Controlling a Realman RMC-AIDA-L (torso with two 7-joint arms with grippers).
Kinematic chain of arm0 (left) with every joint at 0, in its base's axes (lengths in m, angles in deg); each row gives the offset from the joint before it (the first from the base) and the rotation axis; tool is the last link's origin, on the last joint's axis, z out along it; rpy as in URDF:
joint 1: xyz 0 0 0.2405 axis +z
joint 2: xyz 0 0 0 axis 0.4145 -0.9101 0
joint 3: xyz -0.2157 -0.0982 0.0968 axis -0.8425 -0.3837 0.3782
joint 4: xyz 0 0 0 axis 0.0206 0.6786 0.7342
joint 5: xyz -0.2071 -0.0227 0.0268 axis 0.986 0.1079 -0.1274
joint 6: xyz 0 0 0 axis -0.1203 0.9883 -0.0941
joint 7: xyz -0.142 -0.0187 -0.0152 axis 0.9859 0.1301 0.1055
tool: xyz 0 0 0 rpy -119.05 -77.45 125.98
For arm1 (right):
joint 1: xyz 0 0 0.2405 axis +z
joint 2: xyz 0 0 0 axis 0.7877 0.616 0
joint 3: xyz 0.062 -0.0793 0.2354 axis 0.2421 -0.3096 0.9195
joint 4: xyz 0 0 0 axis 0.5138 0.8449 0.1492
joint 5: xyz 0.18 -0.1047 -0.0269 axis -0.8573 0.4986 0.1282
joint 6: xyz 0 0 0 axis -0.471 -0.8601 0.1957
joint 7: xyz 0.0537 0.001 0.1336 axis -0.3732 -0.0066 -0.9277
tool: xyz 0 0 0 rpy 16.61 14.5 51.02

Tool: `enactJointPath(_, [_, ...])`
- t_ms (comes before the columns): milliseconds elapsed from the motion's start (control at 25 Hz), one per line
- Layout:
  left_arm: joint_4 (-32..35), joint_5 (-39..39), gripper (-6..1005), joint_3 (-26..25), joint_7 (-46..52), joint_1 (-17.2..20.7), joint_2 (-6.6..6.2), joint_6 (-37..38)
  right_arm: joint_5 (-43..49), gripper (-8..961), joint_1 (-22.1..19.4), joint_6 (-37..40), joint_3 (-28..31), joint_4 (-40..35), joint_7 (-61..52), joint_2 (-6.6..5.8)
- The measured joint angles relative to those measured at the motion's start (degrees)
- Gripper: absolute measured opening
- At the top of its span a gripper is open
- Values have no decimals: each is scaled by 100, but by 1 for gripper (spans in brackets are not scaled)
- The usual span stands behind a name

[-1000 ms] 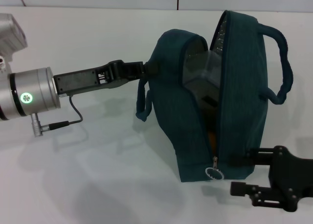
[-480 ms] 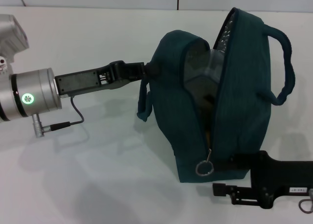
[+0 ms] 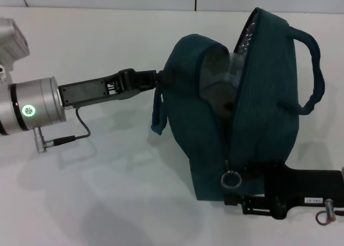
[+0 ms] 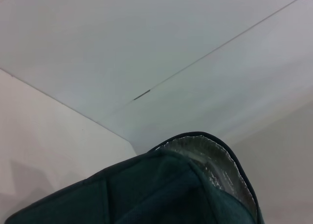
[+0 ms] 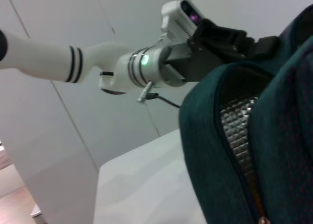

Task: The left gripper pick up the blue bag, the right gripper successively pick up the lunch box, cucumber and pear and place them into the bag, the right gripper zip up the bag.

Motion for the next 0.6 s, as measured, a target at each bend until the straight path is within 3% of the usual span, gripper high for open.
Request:
enactJointPath(280, [0,0,62,1,-34,-22,-2,-2,23,560,1,-345,47,-120,17,153])
enactJointPath(600, [0,-2,62,1,-32,-31,-3,-56,39,543,12,-377,45,-136,-3,147])
